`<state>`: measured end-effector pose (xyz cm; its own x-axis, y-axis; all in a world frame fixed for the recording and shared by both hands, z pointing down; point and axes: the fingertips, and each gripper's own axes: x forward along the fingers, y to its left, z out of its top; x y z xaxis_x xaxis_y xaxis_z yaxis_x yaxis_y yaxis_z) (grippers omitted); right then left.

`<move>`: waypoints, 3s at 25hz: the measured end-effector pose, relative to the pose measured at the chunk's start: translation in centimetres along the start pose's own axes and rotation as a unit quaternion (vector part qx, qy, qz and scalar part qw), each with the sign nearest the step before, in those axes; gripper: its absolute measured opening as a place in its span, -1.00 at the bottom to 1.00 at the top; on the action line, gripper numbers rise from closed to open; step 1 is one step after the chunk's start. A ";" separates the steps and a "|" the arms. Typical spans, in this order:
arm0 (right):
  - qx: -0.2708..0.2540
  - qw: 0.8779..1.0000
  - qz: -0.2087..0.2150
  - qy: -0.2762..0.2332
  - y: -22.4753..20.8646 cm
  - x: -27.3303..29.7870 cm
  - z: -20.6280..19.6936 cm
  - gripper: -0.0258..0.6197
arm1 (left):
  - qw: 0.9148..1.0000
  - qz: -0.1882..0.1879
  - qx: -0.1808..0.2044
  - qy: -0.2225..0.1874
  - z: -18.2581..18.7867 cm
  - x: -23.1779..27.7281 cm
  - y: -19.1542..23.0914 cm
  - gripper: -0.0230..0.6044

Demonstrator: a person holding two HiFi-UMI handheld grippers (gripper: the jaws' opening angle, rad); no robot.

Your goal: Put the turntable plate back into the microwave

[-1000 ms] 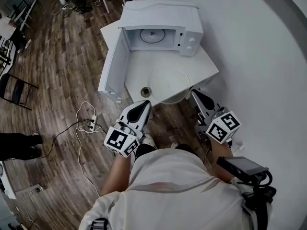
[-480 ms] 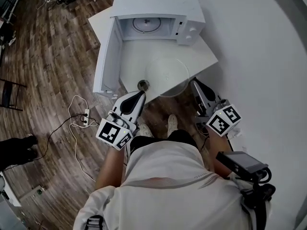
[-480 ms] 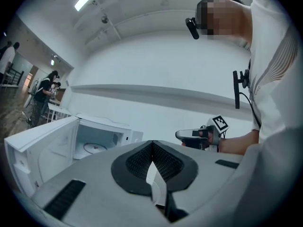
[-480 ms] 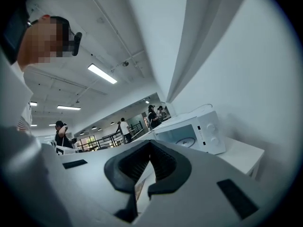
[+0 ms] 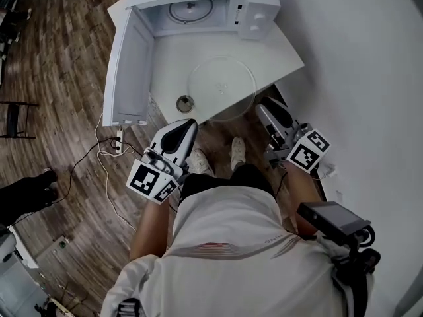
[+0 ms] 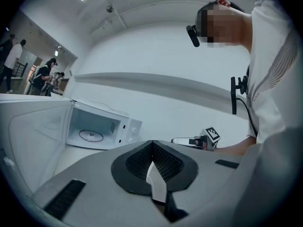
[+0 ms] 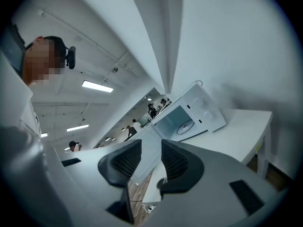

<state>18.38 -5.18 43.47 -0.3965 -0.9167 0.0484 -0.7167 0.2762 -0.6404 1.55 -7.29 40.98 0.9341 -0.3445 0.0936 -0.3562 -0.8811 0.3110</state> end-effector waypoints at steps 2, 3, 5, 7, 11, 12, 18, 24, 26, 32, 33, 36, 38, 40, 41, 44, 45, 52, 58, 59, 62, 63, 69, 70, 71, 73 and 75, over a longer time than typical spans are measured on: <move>0.050 0.999 0.013 0.004 -1.5 -0.1 -1.2 -0.45 | 1.000 0.006 -0.007 0.006 -0.7 0.4 -0.1 -0.89; 0.079 0.997 0.013 0.005 -2.5 -0.2 -1.8 -0.37 | 1.000 0.009 -0.010 0.009 -1.0 0.5 -0.1 -0.89; 0.130 0.991 0.005 0.010 -4.8 -0.5 -3.4 -0.30 | 1.000 0.015 -0.016 0.014 -1.7 0.8 -0.1 -0.89; 0.165 0.986 -0.005 0.023 -7.1 -0.9 -5.5 -0.17 | 0.999 0.021 -0.022 0.020 -2.4 1.1 0.0 -0.89; 0.219 0.975 -0.013 0.044 -10.3 -0.9 -9.6 -0.03 | 0.999 0.030 -0.031 0.033 -3.7 1.2 0.2 -0.89; 0.236 0.971 -0.011 0.044 -11.0 -0.7 -10.4 0.01 | 0.998 0.033 -0.034 0.035 -4.0 1.2 0.3 -0.89; 0.319 0.946 -0.003 0.053 -14.1 0.9 -15.2 0.02 | 0.996 0.053 -0.049 0.048 -5.9 0.6 1.2 -0.89; 0.341 0.937 0.008 0.076 -15.0 2.7 -17.5 0.02 | 0.994 0.071 -0.062 0.053 -7.5 0.0 1.9 -0.89; 0.343 0.935 0.015 0.087 -14.8 3.3 -17.9 0.01 | 0.993 0.077 -0.067 0.052 -7.8 -0.1 2.2 -0.89; 0.380 0.921 0.025 0.087 -15.3 4.5 -18.9 -0.37 | 0.992 0.083 -0.077 0.052 -8.5 -0.1 2.3 -0.89; 0.384 0.918 0.031 0.088 -15.1 4.7 -18.9 -0.37 | 0.992 0.084 -0.079 0.052 -8.6 -0.2 2.3 -0.89; 0.388 0.917 0.035 0.090 -15.0 5.2 -19.0 -0.48 | 0.992 0.086 -0.083 0.050 -8.5 -0.3 2.3 -0.89; 0.392 0.915 0.026 0.089 -15.2 5.3 -19.2 -0.59 | 0.991 0.085 -0.086 0.050 -8.5 -0.4 2.3 -0.89; 0.403 0.911 0.019 0.086 -15.4 5.2 -19.5 -0.66 | 0.991 0.084 -0.088 0.050 -8.4 -0.4 2.3 -0.89; 0.412 0.907 0.018 0.085 -15.5 5.2 -19.5 -0.67 | 0.991 0.084 -0.089 0.050 -8.4 -0.4 2.4 -0.89; 0.425 0.901 0.021 0.084 -15.4 5.2 -19.5 -0.71 | 0.991 0.083 -0.091 0.046 -8.3 -0.4 2.5 -0.89; 0.424 0.901 0.023 0.084 -15.3 5.2 -19.5 -0.77 | 0.991 0.083 -0.092 0.045 -8.2 -0.4 2.5 -0.89; 0.407 0.910 0.042 0.069 -14.5 5.7 -18.5 -0.83 | 0.991 0.081 -0.094 0.047 -8.1 -0.4 2.7 -0.89; 0.384 0.920 0.044 0.058 -14.1 5.6 -18.3 -0.83 | 0.991 0.077 -0.097 0.046 -8.4 -0.6 2.6 -0.89; 0.381 0.921 0.045 0.059 -13.9 5.6 -18.3 -0.83 | 0.991 0.077 -0.098 0.046 -8.5 -0.7 2.7 -0.89; 0.371 0.925 0.050 0.056 -13.6 5.8 -18.0 -0.83 | 0.991 0.079 -0.102 0.044 -8.5 -1.0 3.0 -0.89; 0.369 0.927 0.051 0.054 -13.5 5.8 -17.9 -0.83 | 0.991 0.079 -0.102 0.043 -8.4 -1.1 3.0 -0.89; 0.375 0.924 0.066 0.032 -11.8 6.6 -16.2 -0.83 | 0.991 0.081 -0.103 0.036 -8.1 -1.8 3.4 -0.89; 0.375 0.924 0.068 0.027 -11.5 6.9 -15.7 -0.83 | 0.991 0.081 -0.101 0.034 -8.0 -1.9 3.5 -0.89; 0.375 0.924 0.070 0.022 -11.1 7.2 -15.2 -0.83 | 0.991 0.080 -0.099 0.031 -7.7 -2.0 3.6 -0.89; 0.374 0.924 0.075 0.012 -10.3 7.7 -14.3 -0.83 | 0.992 0.079 -0.094 0.025 -7.2 -2.3 3.6 -0.89; 0.374 0.924 0.077 0.001 -9.5 8.2 -13.4 -0.83 | 0.993 0.075 -0.088 0.019 -6.6 -2.7 3.7 -0.89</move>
<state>14.18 -11.46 60.23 -0.4619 -0.8826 -0.0875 -0.0543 0.1266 -0.9905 -2.11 -7.53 48.15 0.8722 -0.4527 0.1855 -0.4848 -0.7493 0.4511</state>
